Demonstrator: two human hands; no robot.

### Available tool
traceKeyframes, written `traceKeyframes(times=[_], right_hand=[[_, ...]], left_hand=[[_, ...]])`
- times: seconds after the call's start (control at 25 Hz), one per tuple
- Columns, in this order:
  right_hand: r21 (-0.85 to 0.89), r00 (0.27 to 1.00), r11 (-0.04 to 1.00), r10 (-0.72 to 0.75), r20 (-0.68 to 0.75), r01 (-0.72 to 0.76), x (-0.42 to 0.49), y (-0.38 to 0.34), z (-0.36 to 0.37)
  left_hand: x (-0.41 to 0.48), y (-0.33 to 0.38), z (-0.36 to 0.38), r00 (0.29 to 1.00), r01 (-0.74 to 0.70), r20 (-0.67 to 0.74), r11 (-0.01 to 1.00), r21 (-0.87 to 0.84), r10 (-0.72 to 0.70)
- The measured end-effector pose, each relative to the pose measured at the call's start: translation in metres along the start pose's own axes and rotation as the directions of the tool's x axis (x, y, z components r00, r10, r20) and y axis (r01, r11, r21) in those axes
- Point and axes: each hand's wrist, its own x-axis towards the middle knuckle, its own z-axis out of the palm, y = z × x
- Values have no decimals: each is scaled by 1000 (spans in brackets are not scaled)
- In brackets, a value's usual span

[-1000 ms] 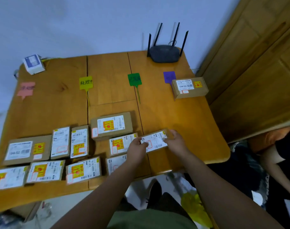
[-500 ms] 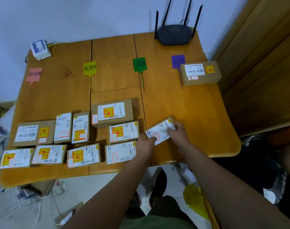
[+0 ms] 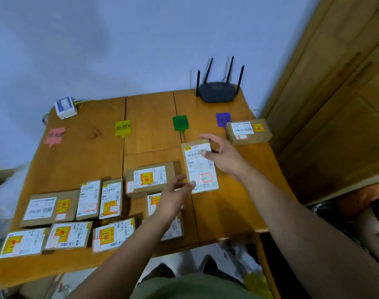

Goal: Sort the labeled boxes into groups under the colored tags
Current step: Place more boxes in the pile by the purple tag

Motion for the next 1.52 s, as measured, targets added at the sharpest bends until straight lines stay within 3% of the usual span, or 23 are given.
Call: traceKeyframes(times=[0.24,0.56,0.64,0.72,0.8,0.92,1.04,1.2,1.52], right_hand=[[-2,992,992,-126,-7,126,7,-76,7],[14,985,987,-162,-59,163,3,-93,15],[15,984,987,-157,-78,159,2,-94,18],[22,984,991,-131,-123,135,1,-92,22],[32,979,994,-95,-179,102,-2,-85,23],[44,962,998,-27,-271,40,-8,-64,22],[-19,916,997,58,-397,-71,-18,-36,14],[-63,814,961,193,-547,-270,-31,6,-16],[47,679,872,412,-608,-487,-1,94,-130]], left_hand=[[-8,55,-43,971,-232,36,966,-118,237],[-15,71,-62,953,-282,78,950,-134,293],[-16,66,-63,961,-248,70,948,-200,267],[-16,58,-62,979,-116,117,923,-366,169],[-16,52,-60,984,37,163,830,-556,66],[-8,48,-55,997,65,67,752,-656,-28],[7,48,-32,997,16,-58,829,-558,-58],[24,50,18,999,-19,-42,917,-397,2],[110,47,139,982,189,51,969,-158,-183]])
